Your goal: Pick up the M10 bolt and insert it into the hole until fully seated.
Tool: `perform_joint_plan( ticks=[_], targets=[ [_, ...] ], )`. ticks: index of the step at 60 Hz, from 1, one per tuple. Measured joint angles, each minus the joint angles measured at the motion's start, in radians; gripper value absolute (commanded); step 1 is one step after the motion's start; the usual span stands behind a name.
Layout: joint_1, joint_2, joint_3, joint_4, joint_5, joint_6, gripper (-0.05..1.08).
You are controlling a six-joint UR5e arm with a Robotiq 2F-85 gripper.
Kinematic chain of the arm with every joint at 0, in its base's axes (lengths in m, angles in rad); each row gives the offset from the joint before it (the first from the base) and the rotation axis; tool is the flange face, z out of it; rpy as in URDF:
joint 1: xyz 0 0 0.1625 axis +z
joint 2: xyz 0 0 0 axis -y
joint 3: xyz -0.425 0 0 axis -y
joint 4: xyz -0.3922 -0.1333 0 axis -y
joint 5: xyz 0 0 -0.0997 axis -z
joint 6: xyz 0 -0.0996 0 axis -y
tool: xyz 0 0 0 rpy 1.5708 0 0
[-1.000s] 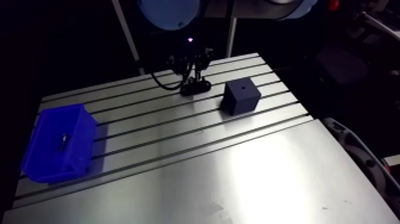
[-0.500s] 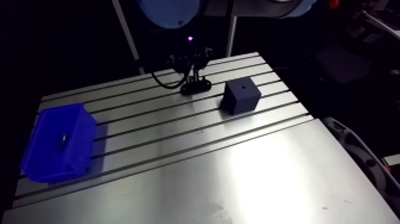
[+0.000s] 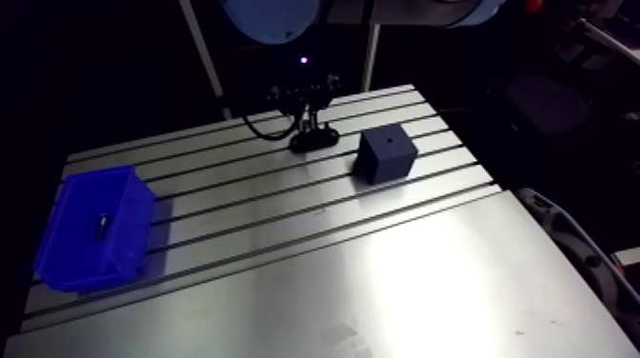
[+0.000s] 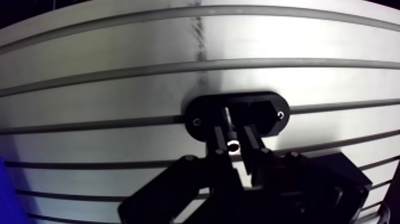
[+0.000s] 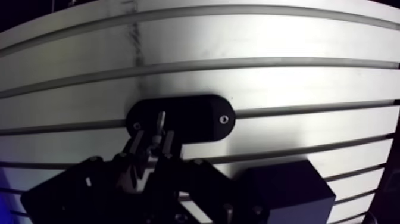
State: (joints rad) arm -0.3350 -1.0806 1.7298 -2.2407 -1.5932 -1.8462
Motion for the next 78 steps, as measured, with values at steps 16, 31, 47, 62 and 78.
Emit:
perform_joint_plan(
  ticks=[16,31,47,62,78],
  targets=[
    [0.003,-0.007,-0.011,0.001,-0.001,0.0,0.85],
    [0.003,-0.029,-0.034,0.009,-0.002,0.0,0.99],
    [-0.001,-0.061,-0.081,0.054,-0.002,-0.002,1.08],
    [-0.024,-0.078,-0.176,0.171,-0.003,-0.007,1.08],
    [-0.057,-0.083,-0.306,0.375,-0.007,-0.019,1.08]
  ],
)
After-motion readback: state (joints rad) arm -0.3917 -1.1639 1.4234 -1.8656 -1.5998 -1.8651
